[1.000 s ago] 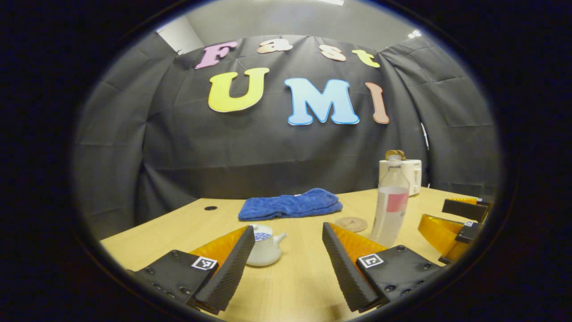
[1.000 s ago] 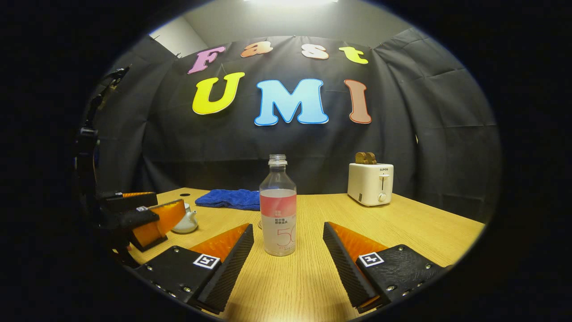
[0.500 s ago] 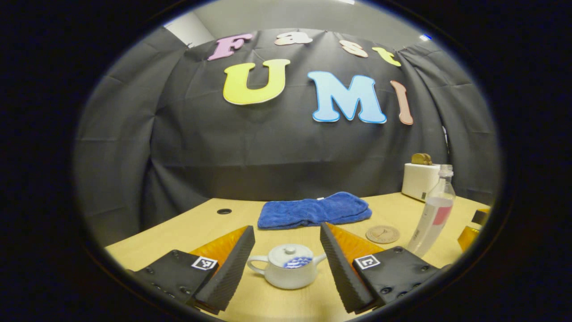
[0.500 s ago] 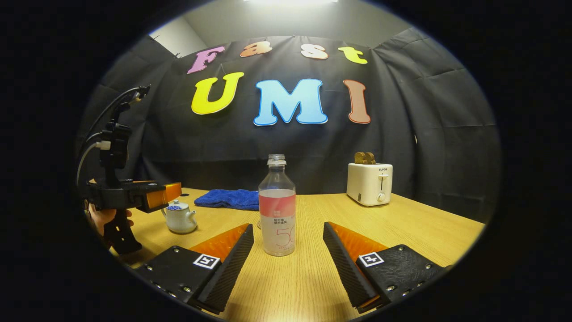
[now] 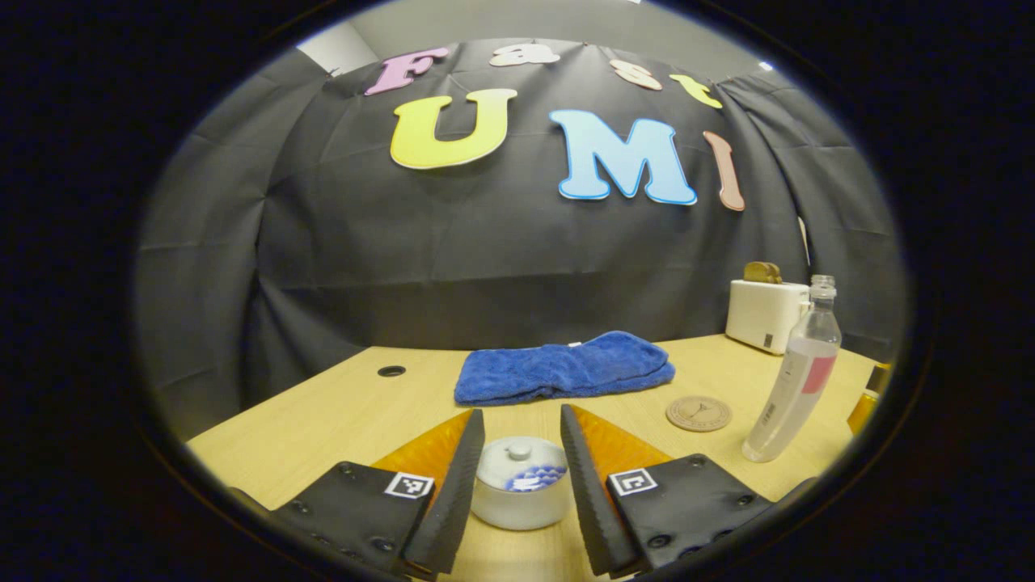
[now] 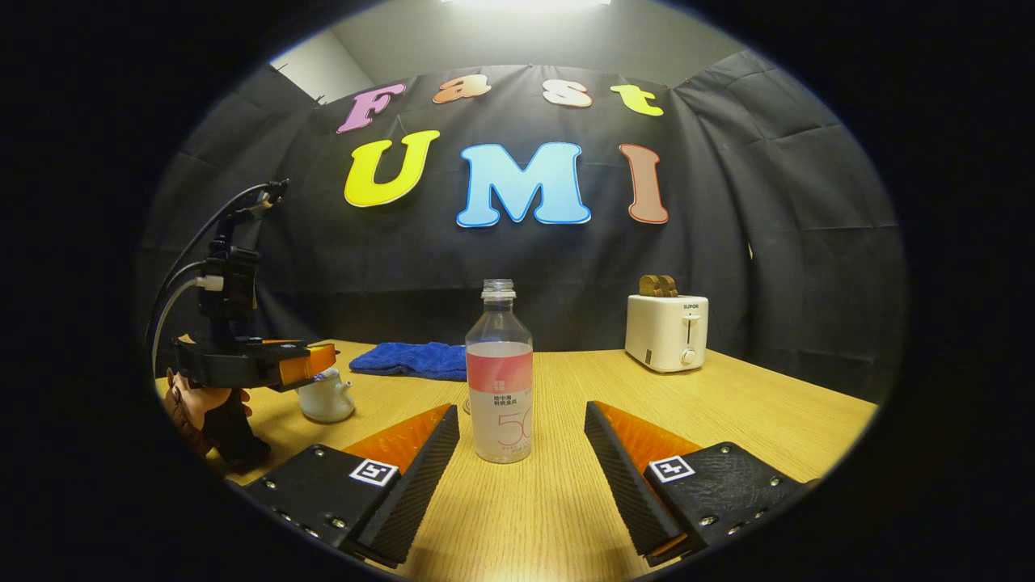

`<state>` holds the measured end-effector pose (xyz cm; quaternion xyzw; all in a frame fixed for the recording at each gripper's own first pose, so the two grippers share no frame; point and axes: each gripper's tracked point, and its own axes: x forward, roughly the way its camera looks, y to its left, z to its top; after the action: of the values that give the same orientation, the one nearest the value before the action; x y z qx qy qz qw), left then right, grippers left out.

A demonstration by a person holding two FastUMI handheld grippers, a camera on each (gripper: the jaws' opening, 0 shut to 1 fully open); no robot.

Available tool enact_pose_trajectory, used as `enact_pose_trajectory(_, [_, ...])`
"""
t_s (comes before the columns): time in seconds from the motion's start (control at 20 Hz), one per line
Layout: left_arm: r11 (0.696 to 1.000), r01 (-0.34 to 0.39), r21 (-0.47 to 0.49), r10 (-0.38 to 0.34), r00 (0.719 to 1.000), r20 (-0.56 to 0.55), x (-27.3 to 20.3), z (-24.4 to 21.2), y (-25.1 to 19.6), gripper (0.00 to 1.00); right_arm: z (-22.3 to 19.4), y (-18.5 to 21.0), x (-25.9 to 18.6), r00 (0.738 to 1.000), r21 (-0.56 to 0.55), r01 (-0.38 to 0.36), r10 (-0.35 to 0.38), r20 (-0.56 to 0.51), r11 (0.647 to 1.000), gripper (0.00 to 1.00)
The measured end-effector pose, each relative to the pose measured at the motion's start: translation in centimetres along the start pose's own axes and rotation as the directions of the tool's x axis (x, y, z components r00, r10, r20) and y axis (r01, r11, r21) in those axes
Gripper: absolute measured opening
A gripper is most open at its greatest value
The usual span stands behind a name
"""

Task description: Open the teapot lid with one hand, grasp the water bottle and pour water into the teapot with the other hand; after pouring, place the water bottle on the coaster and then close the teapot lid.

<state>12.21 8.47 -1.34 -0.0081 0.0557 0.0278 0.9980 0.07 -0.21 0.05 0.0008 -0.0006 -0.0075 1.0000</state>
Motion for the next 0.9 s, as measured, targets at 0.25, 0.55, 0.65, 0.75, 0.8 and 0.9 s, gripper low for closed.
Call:
enact_pose_trajectory(0.25, [0.999,-0.004,0.042,0.006,0.999,-0.049,0.9,-0.8,0.2,0.52,-0.1,0.0,0.0,1.0,0.0,0.0,0.0,0.0,1.0,0.97])
enact_pose_trajectory(0.55, [0.998,-0.01,0.054,0.014,0.997,-0.082,1.5,-1.6,0.4,0.36,-0.1,0.0,0.0,1.0,0.0,0.0,0.0,0.0,1.0,0.97])
enact_pose_trajectory(0.65, [0.998,-0.014,0.063,0.019,0.997,-0.079,1.2,-1.5,0.4,0.39,-0.1,0.0,0.0,1.0,0.0,0.0,0.0,0.0,1.0,0.97])
enact_pose_trajectory(0.75, [0.996,-0.018,0.086,0.025,0.996,-0.085,1.5,-1.6,0.4,0.19,-0.1,0.0,0.1,1.0,0.0,0.0,0.0,0.0,1.0,0.97])
enact_pose_trajectory(0.8, [0.996,-0.013,0.09,0.021,0.996,-0.087,1.5,-1.6,0.4,0.19,0.0,0.0,0.0,1.0,0.0,0.0,0.0,0.0,1.0,0.97])
enact_pose_trajectory(0.9, [0.997,-0.001,0.078,0.008,0.996,-0.085,1.6,-1.5,0.2,0.2,0.0,0.0,0.0,1.0,0.0,0.0,0.0,0.0,1.0,0.97])
